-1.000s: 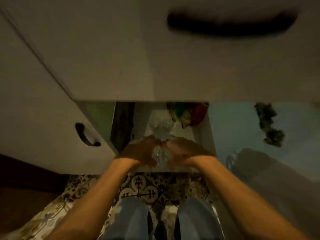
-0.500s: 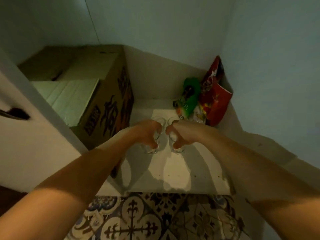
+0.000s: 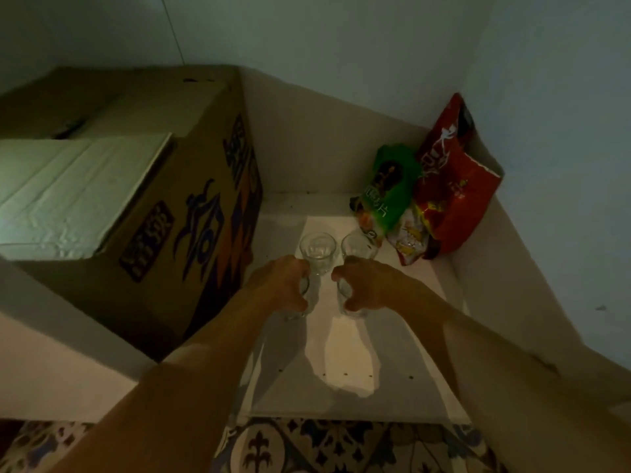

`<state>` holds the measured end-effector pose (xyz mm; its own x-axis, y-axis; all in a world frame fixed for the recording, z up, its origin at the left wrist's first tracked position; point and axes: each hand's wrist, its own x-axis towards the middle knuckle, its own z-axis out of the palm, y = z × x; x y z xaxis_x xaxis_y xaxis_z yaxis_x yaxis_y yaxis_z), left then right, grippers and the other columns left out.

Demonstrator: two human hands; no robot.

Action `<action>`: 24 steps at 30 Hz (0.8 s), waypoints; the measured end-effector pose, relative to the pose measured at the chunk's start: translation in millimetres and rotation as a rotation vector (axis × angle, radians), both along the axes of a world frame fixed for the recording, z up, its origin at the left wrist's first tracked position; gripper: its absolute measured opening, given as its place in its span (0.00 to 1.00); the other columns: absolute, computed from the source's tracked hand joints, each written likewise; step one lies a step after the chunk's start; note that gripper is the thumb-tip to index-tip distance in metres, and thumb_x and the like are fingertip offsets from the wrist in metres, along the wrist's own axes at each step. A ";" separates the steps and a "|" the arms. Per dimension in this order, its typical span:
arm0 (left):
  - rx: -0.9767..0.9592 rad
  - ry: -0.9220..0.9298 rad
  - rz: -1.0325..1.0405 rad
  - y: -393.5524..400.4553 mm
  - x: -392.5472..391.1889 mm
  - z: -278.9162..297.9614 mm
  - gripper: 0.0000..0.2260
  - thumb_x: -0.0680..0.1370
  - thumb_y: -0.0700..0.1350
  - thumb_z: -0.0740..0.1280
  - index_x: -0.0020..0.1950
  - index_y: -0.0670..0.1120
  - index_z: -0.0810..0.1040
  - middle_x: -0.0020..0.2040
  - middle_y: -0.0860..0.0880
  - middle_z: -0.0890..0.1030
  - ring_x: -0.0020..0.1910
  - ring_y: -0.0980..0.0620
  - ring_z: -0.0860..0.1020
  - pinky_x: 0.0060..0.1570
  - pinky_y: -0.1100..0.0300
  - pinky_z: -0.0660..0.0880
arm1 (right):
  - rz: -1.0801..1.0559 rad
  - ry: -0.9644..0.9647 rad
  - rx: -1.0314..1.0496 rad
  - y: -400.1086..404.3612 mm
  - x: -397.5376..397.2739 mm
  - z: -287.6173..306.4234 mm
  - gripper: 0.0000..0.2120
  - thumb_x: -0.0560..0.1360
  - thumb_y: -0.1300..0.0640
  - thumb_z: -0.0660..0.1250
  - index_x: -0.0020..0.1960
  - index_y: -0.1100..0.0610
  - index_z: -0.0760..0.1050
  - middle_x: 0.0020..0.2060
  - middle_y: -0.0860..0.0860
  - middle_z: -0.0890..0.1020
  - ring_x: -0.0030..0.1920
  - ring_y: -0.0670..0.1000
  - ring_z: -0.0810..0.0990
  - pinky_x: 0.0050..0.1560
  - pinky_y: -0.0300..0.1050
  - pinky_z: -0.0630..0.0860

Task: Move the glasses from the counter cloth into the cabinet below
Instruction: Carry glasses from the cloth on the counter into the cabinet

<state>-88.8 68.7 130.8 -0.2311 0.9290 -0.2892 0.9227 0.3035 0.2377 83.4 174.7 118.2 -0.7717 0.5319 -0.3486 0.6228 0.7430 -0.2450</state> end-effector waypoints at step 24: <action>-0.034 -0.013 -0.120 19.8 24.6 -30.3 0.31 0.66 0.52 0.79 0.66 0.55 0.72 0.58 0.52 0.76 0.50 0.50 0.78 0.45 0.55 0.78 | -0.060 -0.001 0.060 -5.5 15.5 -22.0 0.33 0.69 0.41 0.73 0.70 0.47 0.66 0.61 0.54 0.72 0.58 0.58 0.75 0.52 0.51 0.75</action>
<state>-64.2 88.5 100.5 -0.1150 0.9394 -0.3230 0.9496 0.1993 0.2417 99.0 169.2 96.1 -0.7378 0.5968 -0.3154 0.6666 0.7179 -0.2008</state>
